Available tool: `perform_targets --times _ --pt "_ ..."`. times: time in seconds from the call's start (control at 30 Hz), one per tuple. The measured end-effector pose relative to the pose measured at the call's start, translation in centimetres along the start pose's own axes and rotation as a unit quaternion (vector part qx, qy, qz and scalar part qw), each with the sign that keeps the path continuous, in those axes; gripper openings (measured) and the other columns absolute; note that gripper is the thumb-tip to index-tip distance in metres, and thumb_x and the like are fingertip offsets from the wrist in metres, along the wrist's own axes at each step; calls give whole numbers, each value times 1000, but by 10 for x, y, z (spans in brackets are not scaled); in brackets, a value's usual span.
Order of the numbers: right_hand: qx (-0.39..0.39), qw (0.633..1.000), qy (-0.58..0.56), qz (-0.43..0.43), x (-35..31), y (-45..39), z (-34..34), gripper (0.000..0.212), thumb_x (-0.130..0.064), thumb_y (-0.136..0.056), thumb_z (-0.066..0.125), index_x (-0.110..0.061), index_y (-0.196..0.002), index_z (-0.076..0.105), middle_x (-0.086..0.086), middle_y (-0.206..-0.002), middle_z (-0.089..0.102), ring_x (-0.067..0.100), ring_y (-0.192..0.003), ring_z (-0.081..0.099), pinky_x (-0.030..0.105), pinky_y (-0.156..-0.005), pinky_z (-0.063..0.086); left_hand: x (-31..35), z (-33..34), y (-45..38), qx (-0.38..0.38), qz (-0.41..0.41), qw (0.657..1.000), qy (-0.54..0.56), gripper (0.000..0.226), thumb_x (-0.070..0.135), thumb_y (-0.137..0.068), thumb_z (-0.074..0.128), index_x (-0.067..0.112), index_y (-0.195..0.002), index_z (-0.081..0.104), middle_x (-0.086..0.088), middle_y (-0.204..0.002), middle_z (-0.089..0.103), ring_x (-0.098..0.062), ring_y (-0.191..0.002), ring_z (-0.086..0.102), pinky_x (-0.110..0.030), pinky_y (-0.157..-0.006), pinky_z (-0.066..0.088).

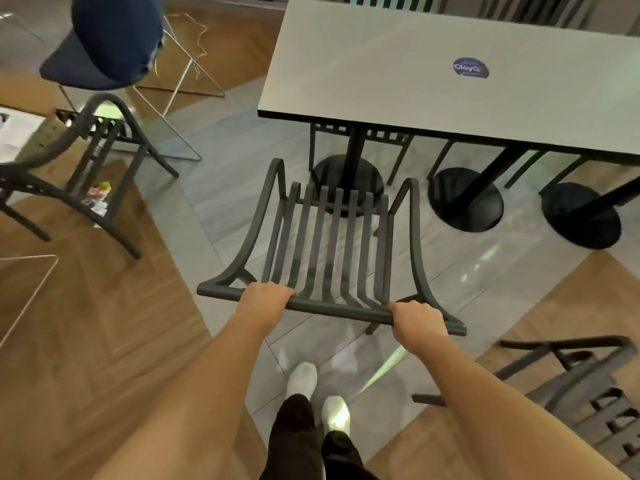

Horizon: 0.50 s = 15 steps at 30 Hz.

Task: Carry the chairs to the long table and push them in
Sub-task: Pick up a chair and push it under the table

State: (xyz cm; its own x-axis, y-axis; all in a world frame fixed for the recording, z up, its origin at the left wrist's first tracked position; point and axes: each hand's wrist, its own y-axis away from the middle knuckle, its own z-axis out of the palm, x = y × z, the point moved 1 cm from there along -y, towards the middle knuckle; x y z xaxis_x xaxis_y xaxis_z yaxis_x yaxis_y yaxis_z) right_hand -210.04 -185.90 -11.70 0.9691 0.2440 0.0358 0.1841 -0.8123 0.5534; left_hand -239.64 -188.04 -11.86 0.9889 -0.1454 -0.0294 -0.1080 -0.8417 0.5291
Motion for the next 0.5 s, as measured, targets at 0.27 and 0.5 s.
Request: perform_targets --times 0.27,0.5 --pt "9 1000 -2 27 23 -58 -34 32 -20 -97 52 -40 -118 65 -5 -84 66 21 -76 66 40 -74 61 -5 -29 -63 -7 0 1000 23 28 22 -101 61 33 -126 58 2 -99 66 -22 -93 64 -40 -87 54" --pt "-4 1000 0 29 34 -76 -46 29 -21 -98 54 -39 -119 64 -4 -88 67 21 -78 67 43 -78 61 -2 -32 -81 0 -5 1000 21 33 23 -95 71 33 -125 58 3 -84 50 -21 -84 59 -39 -83 54"
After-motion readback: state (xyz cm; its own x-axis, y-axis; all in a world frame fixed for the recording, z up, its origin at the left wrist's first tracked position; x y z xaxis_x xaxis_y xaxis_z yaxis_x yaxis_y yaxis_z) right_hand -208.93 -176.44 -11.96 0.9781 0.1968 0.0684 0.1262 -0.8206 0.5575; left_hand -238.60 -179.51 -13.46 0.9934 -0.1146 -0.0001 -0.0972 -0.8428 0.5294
